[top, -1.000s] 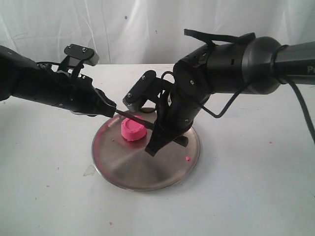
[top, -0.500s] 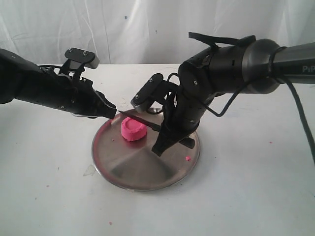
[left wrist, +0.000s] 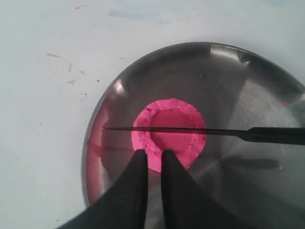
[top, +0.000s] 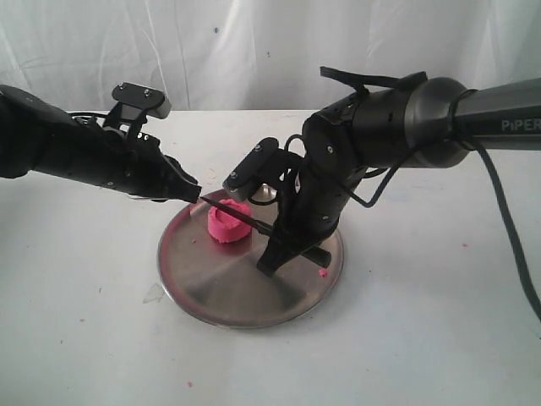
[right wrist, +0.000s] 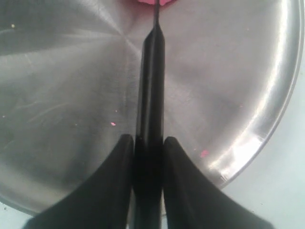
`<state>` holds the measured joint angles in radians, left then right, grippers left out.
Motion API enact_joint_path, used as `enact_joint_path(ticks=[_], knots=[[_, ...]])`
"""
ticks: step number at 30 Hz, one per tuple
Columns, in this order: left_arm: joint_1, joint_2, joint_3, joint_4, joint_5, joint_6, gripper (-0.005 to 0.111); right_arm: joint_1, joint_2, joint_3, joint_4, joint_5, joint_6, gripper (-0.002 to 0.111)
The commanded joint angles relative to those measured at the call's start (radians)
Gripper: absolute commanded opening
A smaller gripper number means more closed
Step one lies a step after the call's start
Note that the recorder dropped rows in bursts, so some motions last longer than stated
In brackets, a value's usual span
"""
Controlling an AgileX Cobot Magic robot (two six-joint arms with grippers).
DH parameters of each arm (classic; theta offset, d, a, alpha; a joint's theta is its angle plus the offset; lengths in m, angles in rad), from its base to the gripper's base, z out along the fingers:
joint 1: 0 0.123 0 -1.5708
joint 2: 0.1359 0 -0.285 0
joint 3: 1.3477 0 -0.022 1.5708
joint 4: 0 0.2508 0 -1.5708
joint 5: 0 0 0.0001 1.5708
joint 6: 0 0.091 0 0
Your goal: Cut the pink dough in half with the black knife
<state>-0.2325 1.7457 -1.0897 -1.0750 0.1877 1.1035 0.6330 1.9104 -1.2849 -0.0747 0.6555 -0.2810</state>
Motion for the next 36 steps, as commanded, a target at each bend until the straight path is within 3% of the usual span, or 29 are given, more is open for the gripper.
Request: enact_joint_path(ticks=[1, 12, 17, 22, 36], knots=[[0.000, 0.049, -0.055, -0.016, 0.003, 0.022, 0.017, -0.006, 0.000, 0.000, -0.003, -0.006, -0.010, 0.000], [0.000, 0.198, -0.211, -0.016, 0.039, 0.018, 0.016, -0.006, 0.000, 0.000, -0.003, -0.006, -0.008, 0.000], [0.048, 0.237, -0.259, -0.013, 0.148, 0.011, 0.000, -0.006, 0.000, 0.000, -0.003, -0.004, -0.008, 0.000], [0.103, 0.260, -0.307, -0.013, 0.215, -0.012, 0.000, -0.006, 0.000, 0.000, -0.003, -0.002, -0.008, 0.000], [0.107, 0.355, -0.366, -0.023, 0.227, -0.005, 0.000, -0.006, 0.000, 0.000, -0.003, 0.017, -0.008, 0.000]])
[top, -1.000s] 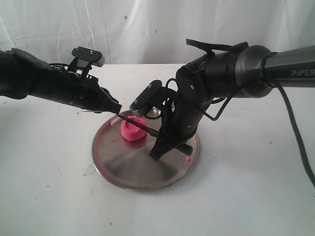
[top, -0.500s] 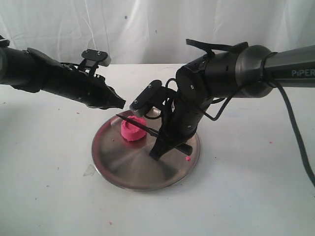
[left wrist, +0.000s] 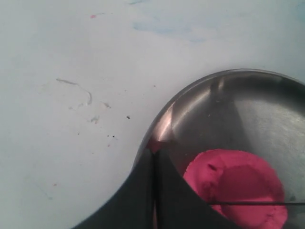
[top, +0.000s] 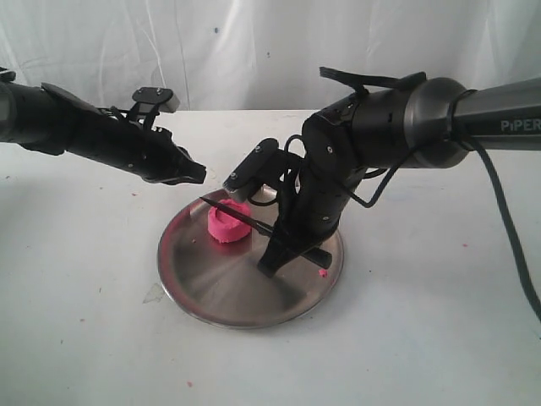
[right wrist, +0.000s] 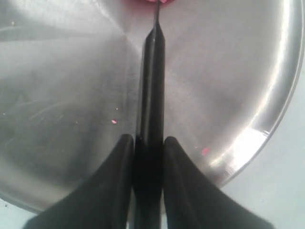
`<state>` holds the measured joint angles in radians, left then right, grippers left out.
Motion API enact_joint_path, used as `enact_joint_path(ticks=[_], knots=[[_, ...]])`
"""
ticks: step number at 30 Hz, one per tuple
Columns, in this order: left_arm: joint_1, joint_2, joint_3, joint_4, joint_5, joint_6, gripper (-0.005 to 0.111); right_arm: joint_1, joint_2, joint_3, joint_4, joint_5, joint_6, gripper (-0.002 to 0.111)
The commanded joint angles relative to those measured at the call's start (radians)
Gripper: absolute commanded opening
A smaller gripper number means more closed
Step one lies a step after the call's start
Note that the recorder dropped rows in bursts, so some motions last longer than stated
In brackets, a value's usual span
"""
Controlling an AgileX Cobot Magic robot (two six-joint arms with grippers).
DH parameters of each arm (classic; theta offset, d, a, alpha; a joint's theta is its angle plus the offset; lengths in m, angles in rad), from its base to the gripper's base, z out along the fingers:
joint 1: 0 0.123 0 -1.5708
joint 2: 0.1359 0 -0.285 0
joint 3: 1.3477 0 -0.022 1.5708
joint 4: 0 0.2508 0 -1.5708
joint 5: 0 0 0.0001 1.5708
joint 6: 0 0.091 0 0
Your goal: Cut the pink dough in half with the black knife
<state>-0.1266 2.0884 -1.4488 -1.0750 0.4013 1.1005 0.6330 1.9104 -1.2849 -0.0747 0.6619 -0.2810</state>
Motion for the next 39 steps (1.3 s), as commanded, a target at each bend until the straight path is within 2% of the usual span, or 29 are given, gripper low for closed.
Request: enact_joint_path(ticks=[1, 39], knots=[[0.001, 0.014, -0.007, -0.024, 0.014, -0.002, 0.000, -0.006, 0.000, 0.000, -0.003, 0.011, -0.008, 0.000], [-0.001, -0.016, -0.007, 0.016, 0.124, 0.002, 0.000, -0.006, 0.044, 0.000, -0.003, -0.038, -0.007, 0.000]])
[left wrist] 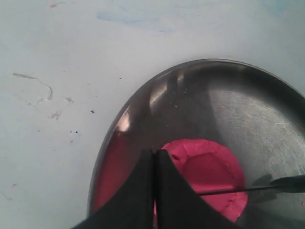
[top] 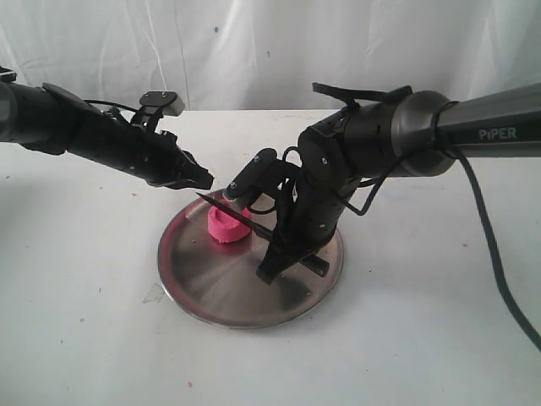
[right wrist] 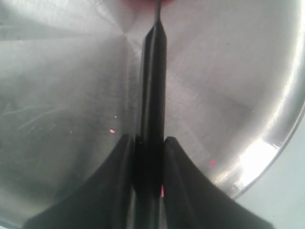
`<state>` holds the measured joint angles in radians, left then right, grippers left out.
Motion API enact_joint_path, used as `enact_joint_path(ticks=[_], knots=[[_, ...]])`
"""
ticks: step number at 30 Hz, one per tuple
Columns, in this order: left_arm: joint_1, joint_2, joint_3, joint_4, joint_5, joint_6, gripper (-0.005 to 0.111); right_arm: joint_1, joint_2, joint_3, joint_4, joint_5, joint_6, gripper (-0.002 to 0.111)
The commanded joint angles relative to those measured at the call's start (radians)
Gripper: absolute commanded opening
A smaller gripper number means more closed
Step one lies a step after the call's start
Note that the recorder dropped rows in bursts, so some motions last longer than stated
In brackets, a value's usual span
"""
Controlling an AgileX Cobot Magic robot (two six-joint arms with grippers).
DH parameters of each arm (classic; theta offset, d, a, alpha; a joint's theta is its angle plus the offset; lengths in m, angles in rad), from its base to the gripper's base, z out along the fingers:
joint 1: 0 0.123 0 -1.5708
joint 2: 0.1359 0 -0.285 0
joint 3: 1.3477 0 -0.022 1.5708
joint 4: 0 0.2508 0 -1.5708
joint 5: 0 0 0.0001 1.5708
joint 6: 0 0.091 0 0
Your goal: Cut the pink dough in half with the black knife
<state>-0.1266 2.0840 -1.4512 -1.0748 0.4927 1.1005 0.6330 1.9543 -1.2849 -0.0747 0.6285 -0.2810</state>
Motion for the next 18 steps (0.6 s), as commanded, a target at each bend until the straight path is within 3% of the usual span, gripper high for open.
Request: enact_joint_path(ticks=[1, 18], knots=[[-0.001, -0.012, -0.005, 0.023, 0.034, -0.002, 0.000, -0.006, 0.000, 0.000, -0.003, -0.005, -0.009, 0.000], [-0.003, 0.072, -0.002, 0.026, 0.049, -0.002, 0.000, -0.006, 0.000, -0.020, -0.003, 0.018, -0.009, 0.000]])
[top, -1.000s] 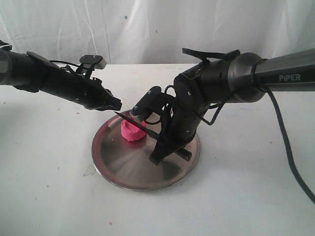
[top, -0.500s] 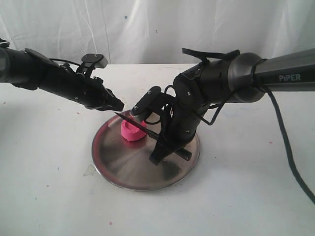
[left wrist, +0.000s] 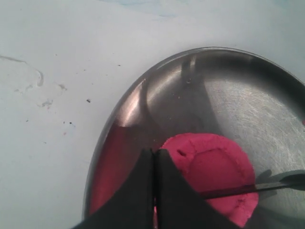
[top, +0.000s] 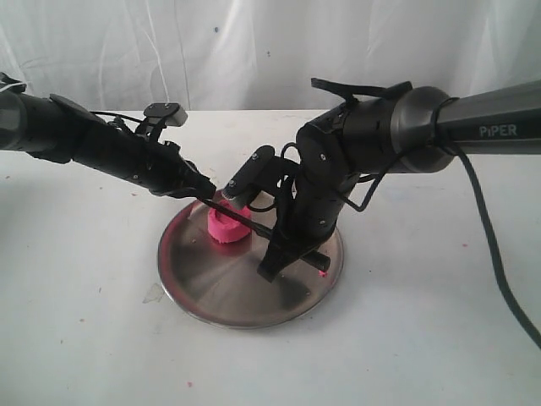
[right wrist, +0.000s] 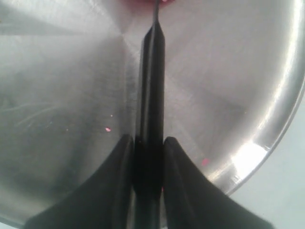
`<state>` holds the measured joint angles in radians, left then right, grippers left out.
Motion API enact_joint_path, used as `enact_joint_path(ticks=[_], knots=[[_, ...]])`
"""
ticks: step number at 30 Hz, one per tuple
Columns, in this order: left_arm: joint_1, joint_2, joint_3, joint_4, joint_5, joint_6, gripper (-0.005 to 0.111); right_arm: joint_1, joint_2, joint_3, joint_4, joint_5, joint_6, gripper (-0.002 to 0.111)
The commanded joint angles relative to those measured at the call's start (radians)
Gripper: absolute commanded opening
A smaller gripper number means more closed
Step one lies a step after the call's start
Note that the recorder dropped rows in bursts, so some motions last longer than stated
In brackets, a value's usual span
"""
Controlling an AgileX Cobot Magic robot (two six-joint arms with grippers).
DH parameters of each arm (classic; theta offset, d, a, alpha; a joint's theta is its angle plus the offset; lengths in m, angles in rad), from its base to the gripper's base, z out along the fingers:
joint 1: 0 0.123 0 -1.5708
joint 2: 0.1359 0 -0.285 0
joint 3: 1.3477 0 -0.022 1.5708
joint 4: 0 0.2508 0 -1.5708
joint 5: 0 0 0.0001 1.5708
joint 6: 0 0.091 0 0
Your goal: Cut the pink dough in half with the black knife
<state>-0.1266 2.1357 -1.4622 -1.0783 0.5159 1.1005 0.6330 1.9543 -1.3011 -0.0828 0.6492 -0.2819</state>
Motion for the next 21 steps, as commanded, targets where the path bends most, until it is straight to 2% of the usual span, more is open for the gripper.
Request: enact_joint_path(ticks=[1, 13, 21], knots=[[-0.003, 0.020, 0.008, 0.029, 0.026, -0.002, 0.000, -0.006, 0.000, -0.004, 0.005, -0.003, -0.008, 0.000], [-0.003, -0.011, 0.003, 0.041, 0.050, -0.002, 0.000, -0.006, 0.039, -0.004, 0.005, -0.004, -0.008, 0.000], [-0.003, 0.042, 0.012, 0.035, 0.056, -0.004, 0.000, -0.006, -0.006, -0.004, 0.005, -0.009, -0.008, 0.000]])
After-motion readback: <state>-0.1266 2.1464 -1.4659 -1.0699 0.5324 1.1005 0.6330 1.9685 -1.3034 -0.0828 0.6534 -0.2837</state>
